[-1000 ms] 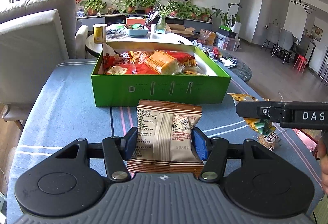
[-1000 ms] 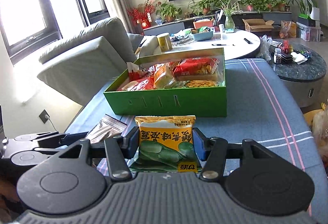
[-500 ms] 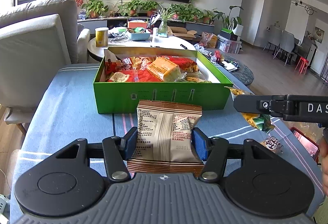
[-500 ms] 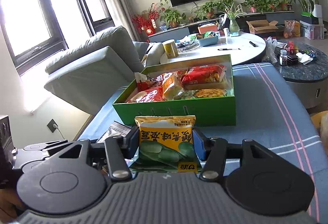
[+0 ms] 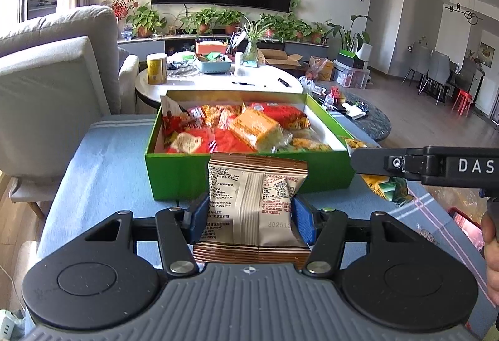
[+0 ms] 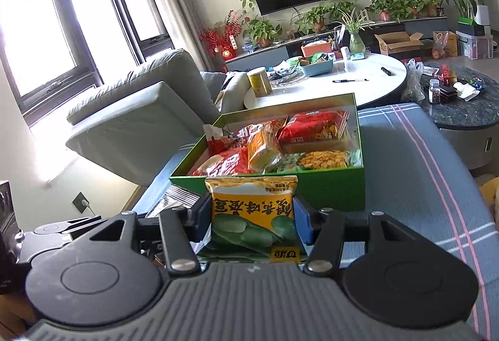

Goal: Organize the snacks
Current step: 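Carry both packets into the green box and open both grippers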

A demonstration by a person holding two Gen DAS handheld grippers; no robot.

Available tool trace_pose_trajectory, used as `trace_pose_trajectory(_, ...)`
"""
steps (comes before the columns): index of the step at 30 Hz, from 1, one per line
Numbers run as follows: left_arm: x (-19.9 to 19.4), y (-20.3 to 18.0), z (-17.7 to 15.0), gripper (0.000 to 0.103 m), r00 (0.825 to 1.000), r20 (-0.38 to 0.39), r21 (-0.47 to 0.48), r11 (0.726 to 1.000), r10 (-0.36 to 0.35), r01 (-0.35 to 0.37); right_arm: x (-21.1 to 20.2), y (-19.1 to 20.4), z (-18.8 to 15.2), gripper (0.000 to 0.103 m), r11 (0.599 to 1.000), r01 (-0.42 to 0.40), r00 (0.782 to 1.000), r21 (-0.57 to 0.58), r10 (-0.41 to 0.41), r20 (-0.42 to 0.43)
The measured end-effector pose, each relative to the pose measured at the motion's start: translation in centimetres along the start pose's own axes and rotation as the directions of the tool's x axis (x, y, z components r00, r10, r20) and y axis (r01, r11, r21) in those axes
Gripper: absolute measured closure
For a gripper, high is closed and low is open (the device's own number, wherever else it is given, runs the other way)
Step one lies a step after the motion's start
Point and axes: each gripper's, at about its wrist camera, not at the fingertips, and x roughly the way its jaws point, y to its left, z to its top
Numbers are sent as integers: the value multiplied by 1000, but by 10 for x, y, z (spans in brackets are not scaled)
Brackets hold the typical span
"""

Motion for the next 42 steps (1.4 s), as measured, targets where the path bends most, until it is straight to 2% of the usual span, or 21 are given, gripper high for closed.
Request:
trace_pose_trajectory(9,19,4,26,49,1000,25,8,1000,10,-11,17,-7,23,6,1000,15,999,25,-16,31)
trace_pose_trajectory(17,53,17,64,49,998,49,-7,999,48,-48,42,-26,49,6,996,46,997,74,-50,53)
trace_pose_trajectory(26,98,29,92,49,995,48,-21,996,87,-86,73,-55,65,6,985,95,995,145,-100,24)
trace_pose_trajectory(37,147,29,89,48,995,-22,-37,995,93,-94,96,-61,63,6,980,113,993,161,-114,-7)
trace_pose_trajectory(42,143,32,83,37,995,-23,-45,994,98,-99,93,-60,64,6,980,113,993,165,-116,12)
